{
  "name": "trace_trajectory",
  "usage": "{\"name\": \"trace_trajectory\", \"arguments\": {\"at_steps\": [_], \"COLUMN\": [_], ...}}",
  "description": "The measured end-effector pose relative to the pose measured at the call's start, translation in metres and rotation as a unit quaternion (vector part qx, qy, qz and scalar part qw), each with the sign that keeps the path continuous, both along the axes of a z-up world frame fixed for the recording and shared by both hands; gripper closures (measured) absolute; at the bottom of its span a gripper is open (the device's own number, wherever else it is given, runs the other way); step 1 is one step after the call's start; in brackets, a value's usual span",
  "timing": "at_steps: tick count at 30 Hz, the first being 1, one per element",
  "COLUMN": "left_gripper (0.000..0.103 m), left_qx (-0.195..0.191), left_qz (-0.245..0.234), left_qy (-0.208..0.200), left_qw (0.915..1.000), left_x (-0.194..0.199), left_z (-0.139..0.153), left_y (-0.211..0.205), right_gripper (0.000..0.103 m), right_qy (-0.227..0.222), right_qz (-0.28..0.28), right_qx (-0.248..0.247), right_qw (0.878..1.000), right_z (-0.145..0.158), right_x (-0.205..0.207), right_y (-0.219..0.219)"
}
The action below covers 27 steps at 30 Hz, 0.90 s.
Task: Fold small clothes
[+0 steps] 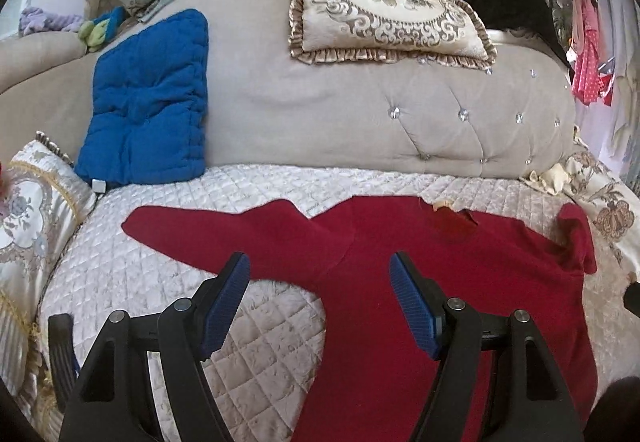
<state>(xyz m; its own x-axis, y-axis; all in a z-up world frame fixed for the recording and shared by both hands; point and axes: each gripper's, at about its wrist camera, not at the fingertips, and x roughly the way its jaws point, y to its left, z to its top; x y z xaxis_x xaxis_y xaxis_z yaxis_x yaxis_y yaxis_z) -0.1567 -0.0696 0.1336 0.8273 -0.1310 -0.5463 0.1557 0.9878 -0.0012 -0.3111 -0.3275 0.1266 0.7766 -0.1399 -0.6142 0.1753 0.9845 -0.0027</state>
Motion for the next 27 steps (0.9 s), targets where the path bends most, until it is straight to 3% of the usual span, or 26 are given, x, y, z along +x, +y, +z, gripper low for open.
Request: {"name": "trace_trajectory", "arguments": {"at_steps": [6,11,18,27], "left_gripper": [0.051,0.051,0.051,0.051], "left_qx": [-0.011,-0.017,-0.009,-0.008], "left_qz": [0.011,0.011,0.003,-0.016], "left_qy": [0.026,0.056,0.059,0.067], "left_qw": [0.9996,0.9982,0.9982,0.9976], "left_x": [0.012,0.022,0.021,0.021], "left_z": [-0.016,-0.030,-0.034,-0.038], "left_y": [0.009,0.009,0.001,-0.008], "right_gripper": [0.000,0.000,0.000,0.000], "right_qy": [-0.010,0.023,0.052,0.058], "right_qz": [-0.016,-0.017,-0.021,-0.032], "right_qx": [0.028,0.007,0.004,-0.006], "right_qw": [0.999,1.000,0.998,0.998], "right_z": [-0.026,-0.050,-0.058,-0.062], "right_x": [0.019,0.039,0.050,0.055], "right_y": [-0.002,0.006,0.011,0.006]}}
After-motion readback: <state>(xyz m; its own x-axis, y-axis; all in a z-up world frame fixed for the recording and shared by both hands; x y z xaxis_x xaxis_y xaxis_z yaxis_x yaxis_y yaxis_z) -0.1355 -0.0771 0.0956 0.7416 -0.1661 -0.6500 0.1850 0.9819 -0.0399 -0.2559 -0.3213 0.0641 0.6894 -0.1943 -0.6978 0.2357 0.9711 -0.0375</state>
